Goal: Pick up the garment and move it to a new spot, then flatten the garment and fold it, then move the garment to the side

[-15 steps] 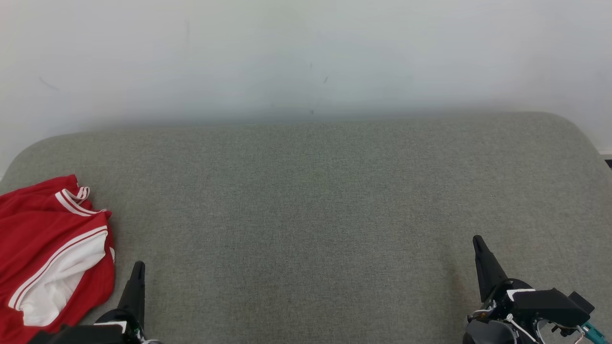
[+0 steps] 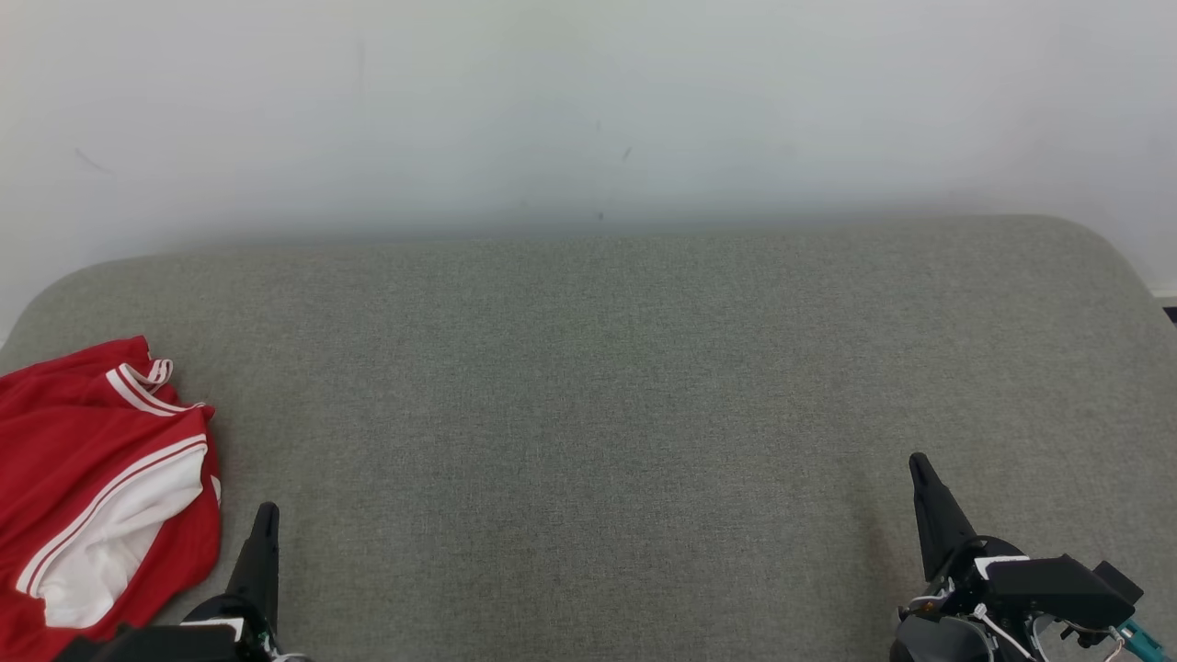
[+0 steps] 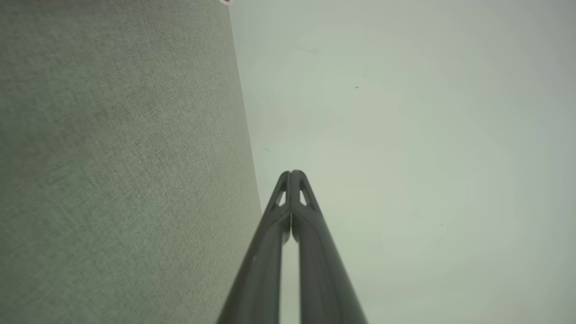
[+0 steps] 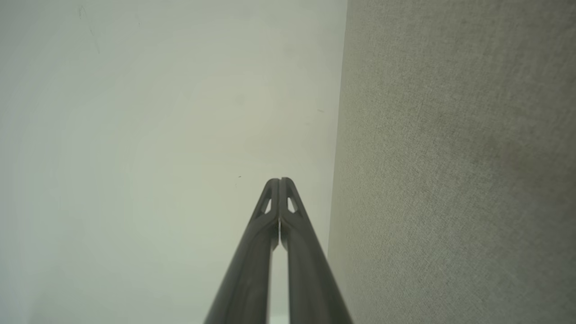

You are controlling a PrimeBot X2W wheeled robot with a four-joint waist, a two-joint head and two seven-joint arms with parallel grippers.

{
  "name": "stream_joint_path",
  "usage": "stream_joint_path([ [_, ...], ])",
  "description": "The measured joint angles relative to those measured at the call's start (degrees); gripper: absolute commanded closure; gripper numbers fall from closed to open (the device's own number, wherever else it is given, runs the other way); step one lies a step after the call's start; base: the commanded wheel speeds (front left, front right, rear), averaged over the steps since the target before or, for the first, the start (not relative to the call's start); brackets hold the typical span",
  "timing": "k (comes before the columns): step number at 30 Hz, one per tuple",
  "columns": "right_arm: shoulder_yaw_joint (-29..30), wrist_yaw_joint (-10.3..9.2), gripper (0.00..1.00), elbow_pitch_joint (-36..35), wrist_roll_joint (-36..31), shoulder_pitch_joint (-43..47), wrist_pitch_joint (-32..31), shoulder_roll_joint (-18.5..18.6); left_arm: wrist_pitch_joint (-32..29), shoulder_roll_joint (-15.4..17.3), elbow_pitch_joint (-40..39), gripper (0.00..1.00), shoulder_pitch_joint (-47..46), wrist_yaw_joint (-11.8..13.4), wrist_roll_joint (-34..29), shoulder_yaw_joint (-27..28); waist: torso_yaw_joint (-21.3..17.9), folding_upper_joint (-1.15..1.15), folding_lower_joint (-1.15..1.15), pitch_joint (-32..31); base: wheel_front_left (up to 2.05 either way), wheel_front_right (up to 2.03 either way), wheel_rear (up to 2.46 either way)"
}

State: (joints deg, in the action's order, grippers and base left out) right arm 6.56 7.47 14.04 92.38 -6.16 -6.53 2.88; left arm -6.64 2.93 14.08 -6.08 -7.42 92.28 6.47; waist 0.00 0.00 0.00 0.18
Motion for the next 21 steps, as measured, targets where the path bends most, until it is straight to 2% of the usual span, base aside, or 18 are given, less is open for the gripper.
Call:
stream_joint_path([
  [20, -0.02, 0.0, 1.0, 0.02, 0.0, 0.0, 0.0, 0.0, 0.0, 0.0, 0.02, 1.0, 0.0, 0.0, 0.0, 0.0, 0.0, 0.0, 0.0, 0.0, 0.0, 0.0, 0.0],
  [21, -0.01, -0.01, 0.0, 0.29, 0.0, 0.25, 0.01, -0.03, 0.0, -0.01, 0.26, 0.0, 0.12, 0.0, 0.0, -0.03, 0.0, 0.0, 0.0, 0.0, 0.0, 0.0, 0.0],
])
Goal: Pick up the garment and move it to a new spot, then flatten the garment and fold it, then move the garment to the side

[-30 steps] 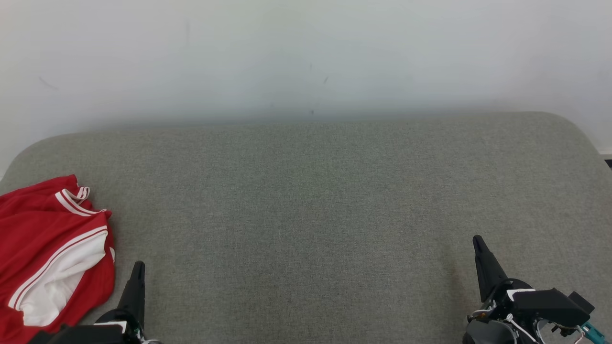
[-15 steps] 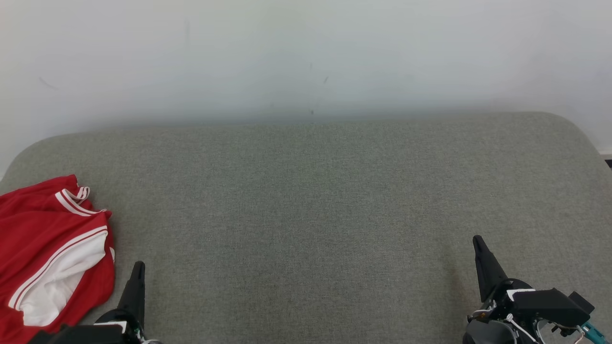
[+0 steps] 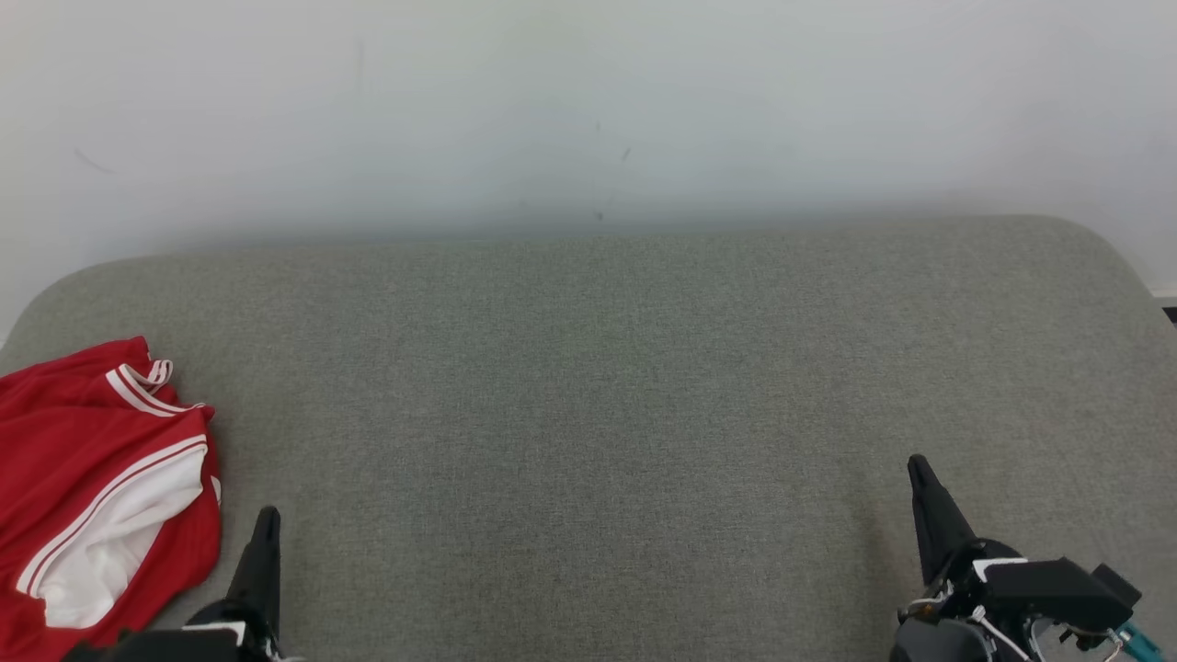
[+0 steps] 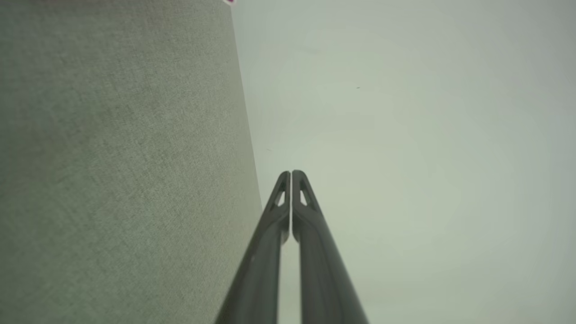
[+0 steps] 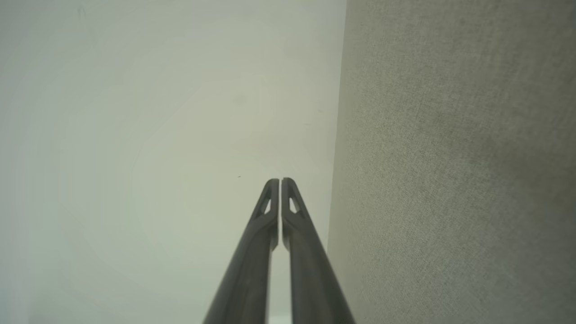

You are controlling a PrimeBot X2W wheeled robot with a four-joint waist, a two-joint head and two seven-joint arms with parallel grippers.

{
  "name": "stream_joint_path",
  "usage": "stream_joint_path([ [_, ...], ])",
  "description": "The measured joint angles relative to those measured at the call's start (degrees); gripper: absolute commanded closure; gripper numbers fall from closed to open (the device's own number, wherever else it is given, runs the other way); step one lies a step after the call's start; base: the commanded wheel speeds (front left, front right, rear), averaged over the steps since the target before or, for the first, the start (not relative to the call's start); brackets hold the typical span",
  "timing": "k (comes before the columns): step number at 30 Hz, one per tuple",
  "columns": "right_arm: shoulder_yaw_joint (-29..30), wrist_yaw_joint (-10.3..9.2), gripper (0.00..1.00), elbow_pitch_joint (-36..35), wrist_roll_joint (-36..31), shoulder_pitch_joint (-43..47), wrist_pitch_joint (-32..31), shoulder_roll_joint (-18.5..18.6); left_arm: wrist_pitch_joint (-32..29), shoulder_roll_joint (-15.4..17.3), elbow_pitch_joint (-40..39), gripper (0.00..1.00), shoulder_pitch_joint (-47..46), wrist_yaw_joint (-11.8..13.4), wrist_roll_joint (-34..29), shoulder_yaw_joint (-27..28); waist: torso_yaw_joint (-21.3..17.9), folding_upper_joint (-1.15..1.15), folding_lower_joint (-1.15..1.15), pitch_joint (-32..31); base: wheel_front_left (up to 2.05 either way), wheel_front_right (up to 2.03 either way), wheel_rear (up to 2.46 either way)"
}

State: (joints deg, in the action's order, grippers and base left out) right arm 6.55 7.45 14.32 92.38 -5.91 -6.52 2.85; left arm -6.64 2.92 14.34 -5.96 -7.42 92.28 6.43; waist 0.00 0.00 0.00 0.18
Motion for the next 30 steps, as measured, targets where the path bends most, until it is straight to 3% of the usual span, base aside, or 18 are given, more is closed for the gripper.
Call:
stream_joint_path([
  [18, -2.27, -0.31, 0.0, 1.3, -2.0, 2.94, 3.55, -0.12, 3.47, -0.34, 2.15, 0.0, 2.53, 0.11, -1.34, -2.42, 0.01, 0.0, 0.0, -0.47, 0.0, 0.0, 0.0],
  [30, -3.74, -0.3, 0.0, 0.45, -9.18, 3.44, 6.46, -0.12, 6.43, -0.32, 2.24, 0.0, 2.79, 0.57, -9.73, -3.31, 0.1, 0.0, 0.0, -0.89, 0.0, 0.0, 0.0],
])
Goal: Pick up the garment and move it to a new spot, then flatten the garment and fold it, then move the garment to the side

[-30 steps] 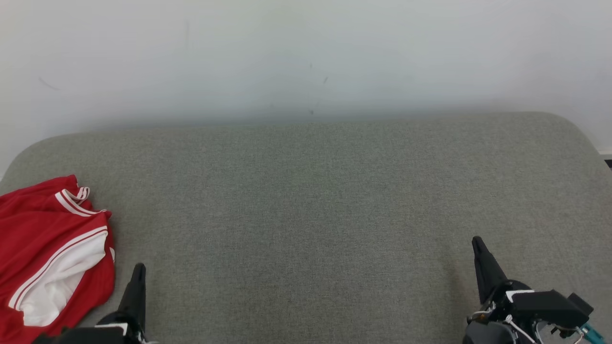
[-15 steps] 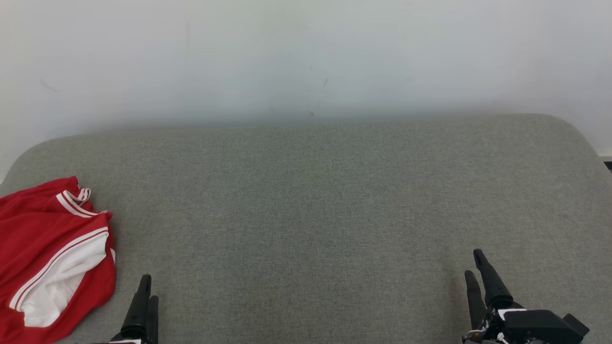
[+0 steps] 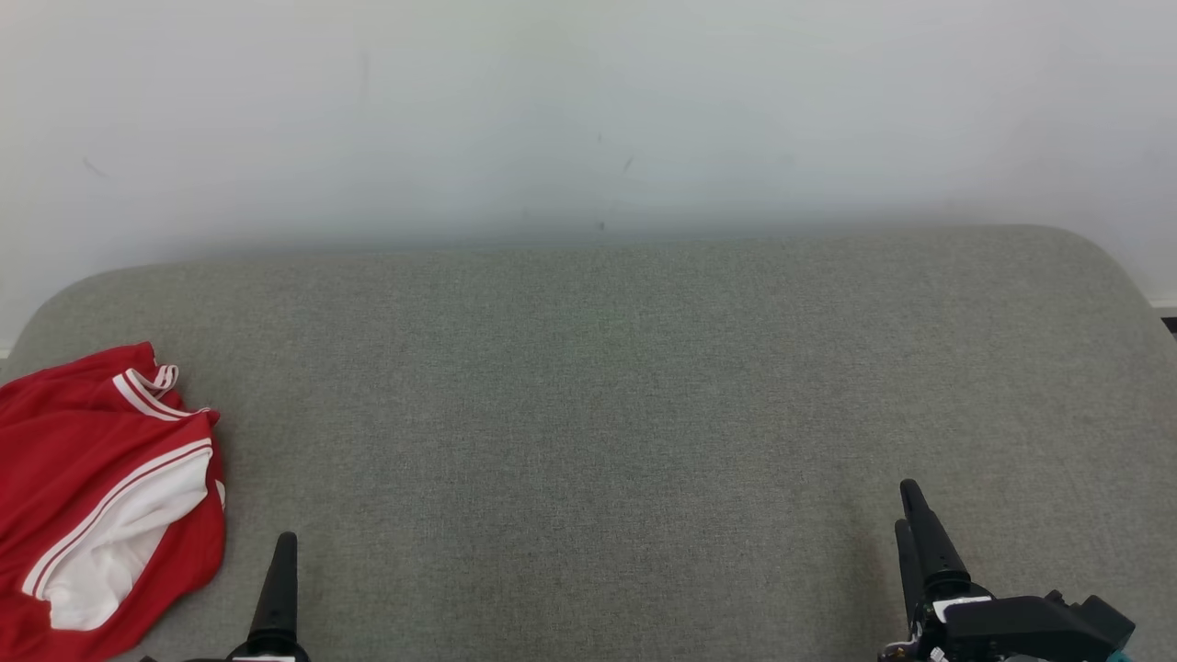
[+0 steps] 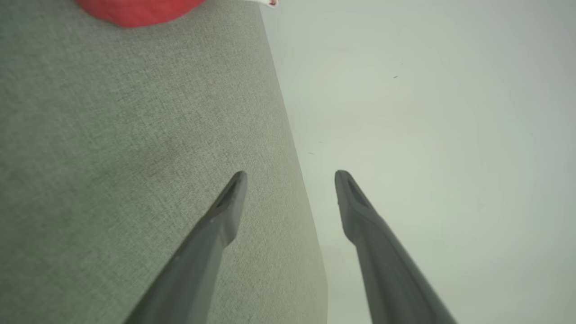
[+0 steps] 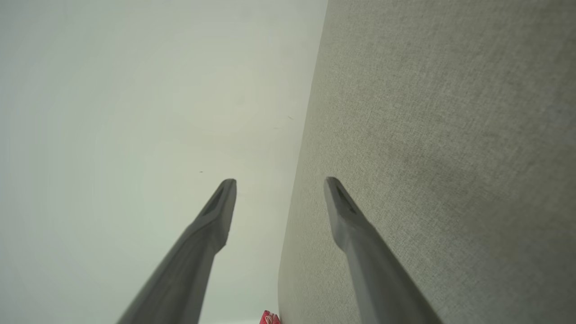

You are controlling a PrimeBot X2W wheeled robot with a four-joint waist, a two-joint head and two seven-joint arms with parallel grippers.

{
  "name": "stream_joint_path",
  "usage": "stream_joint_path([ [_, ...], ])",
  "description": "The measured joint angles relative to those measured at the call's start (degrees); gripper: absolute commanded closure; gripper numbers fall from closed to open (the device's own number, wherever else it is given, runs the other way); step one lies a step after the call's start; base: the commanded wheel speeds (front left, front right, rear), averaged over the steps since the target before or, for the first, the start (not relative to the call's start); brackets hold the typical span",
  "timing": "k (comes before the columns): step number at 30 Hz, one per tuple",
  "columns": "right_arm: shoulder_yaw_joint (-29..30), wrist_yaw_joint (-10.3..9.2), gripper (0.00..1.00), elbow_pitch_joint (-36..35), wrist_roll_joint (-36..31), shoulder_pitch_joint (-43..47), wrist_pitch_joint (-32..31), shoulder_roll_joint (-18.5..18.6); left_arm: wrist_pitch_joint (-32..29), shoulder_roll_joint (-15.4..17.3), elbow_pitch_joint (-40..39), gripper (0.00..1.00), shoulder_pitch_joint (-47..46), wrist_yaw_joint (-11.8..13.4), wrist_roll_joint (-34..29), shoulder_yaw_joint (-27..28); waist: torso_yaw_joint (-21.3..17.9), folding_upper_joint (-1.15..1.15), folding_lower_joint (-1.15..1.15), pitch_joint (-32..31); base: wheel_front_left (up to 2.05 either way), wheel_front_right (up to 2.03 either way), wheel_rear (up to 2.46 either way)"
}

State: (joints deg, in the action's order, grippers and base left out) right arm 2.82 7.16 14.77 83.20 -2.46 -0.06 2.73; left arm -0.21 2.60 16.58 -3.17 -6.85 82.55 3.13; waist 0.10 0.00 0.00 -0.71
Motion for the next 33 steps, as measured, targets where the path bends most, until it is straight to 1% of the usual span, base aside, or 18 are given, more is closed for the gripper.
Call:
stream_joint_path([
  [8, -0.32, 0.0, 0.0, -0.38, -6.42, 0.32, 1.69, 0.01, 1.75, 0.01, -0.41, 0.0, 0.5, 1.75, -7.65, -1.32, 0.08, 0.0, 0.0, -0.25, 0.0, 0.0, 0.0],
  [15, -0.77, 0.0, 0.0, -0.16, -15.13, 0.62, 3.19, 0.01, 3.25, 0.02, -1.09, 0.0, 0.8, 3.37, -16.39, -2.44, 0.15, 0.0, 0.0, -0.48, 0.0, 0.0, 0.0],
  [21, -1.11, 0.0, 0.0, -0.12, -20.95, 0.78, 4.24, 0.02, 4.35, 0.04, -1.66, 0.0, 0.93, 4.39, -24.01, -3.53, 0.26, 0.0, 0.0, -0.72, 0.0, 0.0, 0.0],
  [25, -0.96, 0.0, 0.0, -0.24, -27.04, 0.88, 5.11, 0.02, 5.17, 0.04, -2.03, 0.0, 1.19, 5.34, -29.54, -4.07, 0.34, 0.0, 0.0, -0.89, 0.0, 0.0, 0.0],
  [33, -0.86, 0.03, 0.0, -0.9, -36.12, 1.28, 6.34, 0.03, 6.45, 0.07, -2.15, 0.0, 1.77, 5.87, -39.92, -5.56, 0.52, 0.0, 0.0, -1.21, 0.0, 0.0, 0.0],
])
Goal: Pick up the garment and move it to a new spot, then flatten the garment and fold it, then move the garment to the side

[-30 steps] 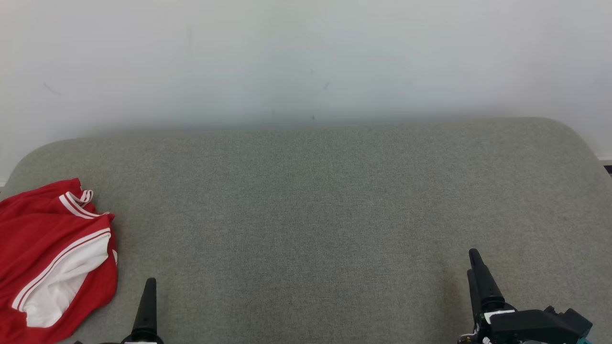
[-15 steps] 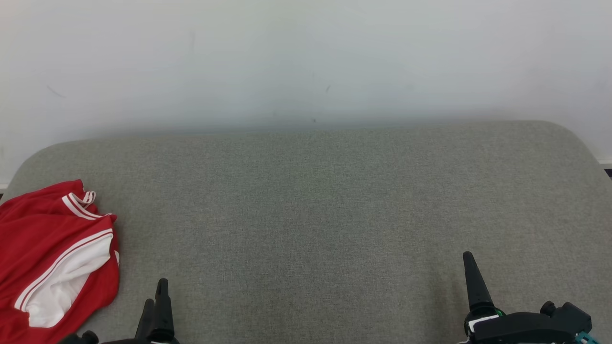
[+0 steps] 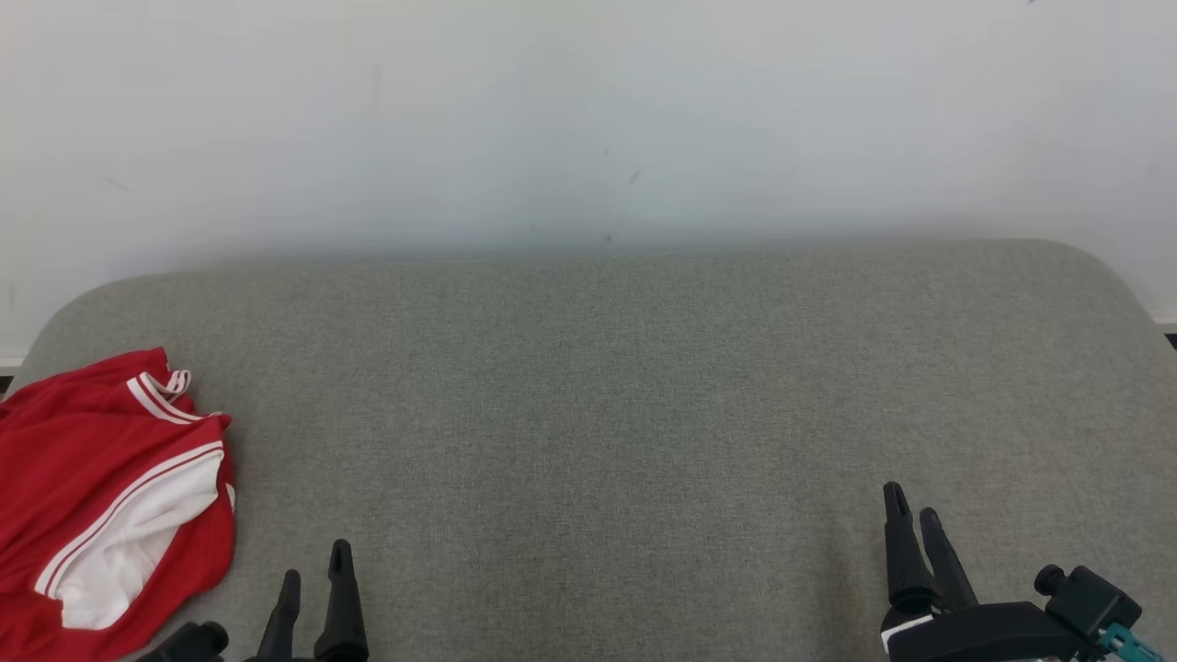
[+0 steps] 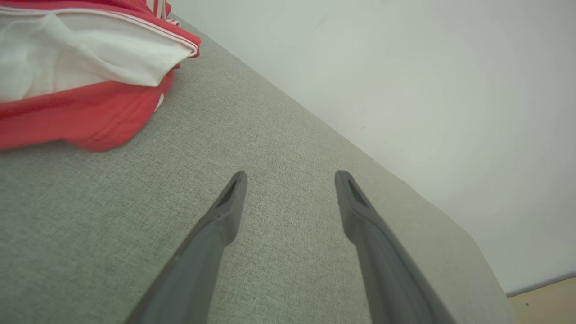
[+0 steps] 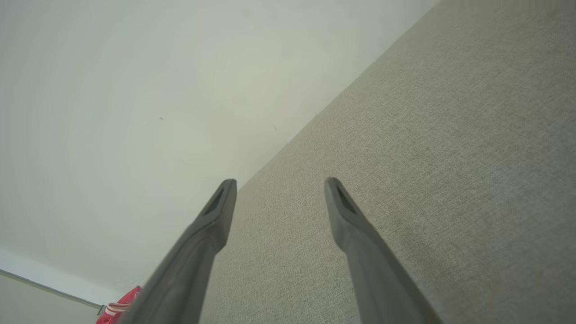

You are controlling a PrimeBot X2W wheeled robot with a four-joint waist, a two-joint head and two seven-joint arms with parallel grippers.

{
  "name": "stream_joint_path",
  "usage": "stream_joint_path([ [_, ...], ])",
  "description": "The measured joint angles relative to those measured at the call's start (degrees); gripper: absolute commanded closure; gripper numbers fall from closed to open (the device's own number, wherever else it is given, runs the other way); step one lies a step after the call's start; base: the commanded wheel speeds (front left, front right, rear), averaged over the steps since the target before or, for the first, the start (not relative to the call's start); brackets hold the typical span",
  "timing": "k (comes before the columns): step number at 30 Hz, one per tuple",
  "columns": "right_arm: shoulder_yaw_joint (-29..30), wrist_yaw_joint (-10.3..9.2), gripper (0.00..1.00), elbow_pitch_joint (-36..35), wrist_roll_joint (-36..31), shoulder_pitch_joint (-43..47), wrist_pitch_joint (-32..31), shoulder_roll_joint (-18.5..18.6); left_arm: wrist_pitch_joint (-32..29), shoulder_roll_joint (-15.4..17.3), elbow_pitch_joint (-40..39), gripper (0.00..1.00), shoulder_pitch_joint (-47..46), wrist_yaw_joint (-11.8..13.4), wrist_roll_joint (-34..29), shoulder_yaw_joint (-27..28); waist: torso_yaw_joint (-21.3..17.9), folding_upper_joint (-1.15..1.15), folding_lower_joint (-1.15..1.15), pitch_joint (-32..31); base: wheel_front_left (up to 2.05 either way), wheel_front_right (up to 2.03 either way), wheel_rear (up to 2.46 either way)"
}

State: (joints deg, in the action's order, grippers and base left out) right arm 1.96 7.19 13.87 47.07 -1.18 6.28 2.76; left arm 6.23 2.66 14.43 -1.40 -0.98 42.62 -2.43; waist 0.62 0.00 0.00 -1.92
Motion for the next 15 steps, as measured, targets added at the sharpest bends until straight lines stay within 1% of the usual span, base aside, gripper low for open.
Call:
stream_joint_path([
  [7, -0.13, 0.0, 0.0, -0.64, -7.42, 0.1, 1.2, 0.01, 1.16, 0.12, -0.04, 0.0, 0.02, 0.58, -7.22, -0.94, 0.08, 0.0, 0.0, -0.16, 0.0, 0.0, 0.0],
  [15, -0.68, 0.01, 0.0, -0.74, -15.22, 0.44, 2.5, 0.02, 2.47, 1.41, 0.04, 0.0, 0.2, 0.99, -14.82, -2.44, 0.2, 0.0, 0.0, -0.36, 0.0, 0.0, 0.0],
])
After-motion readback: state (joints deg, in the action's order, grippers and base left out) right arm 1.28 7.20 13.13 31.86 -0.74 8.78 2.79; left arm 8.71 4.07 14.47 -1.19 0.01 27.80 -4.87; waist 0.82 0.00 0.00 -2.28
